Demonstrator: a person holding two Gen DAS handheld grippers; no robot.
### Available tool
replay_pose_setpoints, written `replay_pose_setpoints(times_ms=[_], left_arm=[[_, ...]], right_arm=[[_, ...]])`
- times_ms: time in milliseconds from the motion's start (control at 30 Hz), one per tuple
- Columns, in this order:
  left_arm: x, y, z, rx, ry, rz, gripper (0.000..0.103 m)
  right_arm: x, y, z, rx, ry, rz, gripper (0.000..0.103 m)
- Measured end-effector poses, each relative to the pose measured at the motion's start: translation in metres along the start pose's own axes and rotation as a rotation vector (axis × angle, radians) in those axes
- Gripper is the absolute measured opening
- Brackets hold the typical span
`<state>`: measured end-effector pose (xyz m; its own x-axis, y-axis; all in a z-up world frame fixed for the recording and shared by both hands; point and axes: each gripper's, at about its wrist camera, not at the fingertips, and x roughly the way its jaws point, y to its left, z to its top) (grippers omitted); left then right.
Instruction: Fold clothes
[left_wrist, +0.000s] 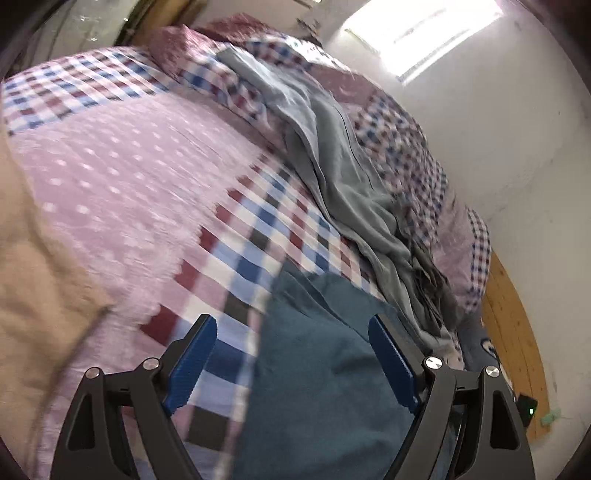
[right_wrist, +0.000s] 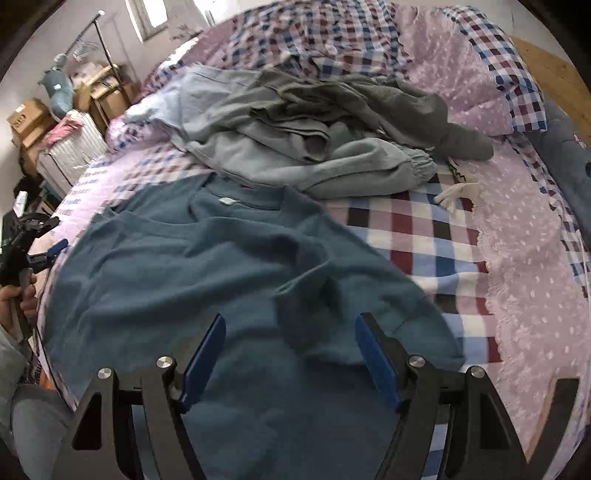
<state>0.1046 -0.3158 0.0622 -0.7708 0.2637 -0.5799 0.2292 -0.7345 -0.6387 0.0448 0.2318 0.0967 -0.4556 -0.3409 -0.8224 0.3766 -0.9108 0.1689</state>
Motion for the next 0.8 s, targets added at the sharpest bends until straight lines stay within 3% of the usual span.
replay_pose_setpoints(times_ms=[167,267,333,400,467,500,533,633,800], left_arm=[[0.013,-0.006,0.001,0.054,0.041,0.021,0.087],[0.042,-0.014,0.0,0.1,0.102,0.059,0.087],[0.053,-0.012,0.0,0.099,0.116,0.072,0.084],[0.061,-0.014,0.003,0.105,0.108,0.089,0.069],[0.067,-0.016,0.005,0.101,0.123,0.095,0.033],[0.069,-0.017,0.005,0.097,0.121,0.105,0.023],[0.071,-0.017,0.006,0.093,0.12,0.116,0.007],[0.064,-0.017,0.005,0.089,0.082,0.112,0.003],[0.019,-0.013,0.003,0.04,-0.057,0.076,0.002]], right_arm=[[0.003,0.004,-0.007,0.007,-0.048,-0.015,0.076],[0.011,0.007,-0.004,-0.019,-0.048,-0.057,0.069],[0.016,0.005,-0.004,-0.019,-0.048,-0.073,0.046],[0.019,0.003,-0.004,-0.016,-0.049,-0.089,0.004],[0.017,0.003,-0.004,-0.03,-0.069,-0.11,0.004],[0.014,0.004,-0.005,-0.04,-0.086,-0.116,0.003],[0.009,0.006,-0.005,-0.051,-0.108,-0.115,0.003],[-0.013,0.012,-0.007,-0.08,-0.177,-0.13,0.003],[-0.05,0.015,-0.018,-0.075,-0.247,-0.133,0.003]])
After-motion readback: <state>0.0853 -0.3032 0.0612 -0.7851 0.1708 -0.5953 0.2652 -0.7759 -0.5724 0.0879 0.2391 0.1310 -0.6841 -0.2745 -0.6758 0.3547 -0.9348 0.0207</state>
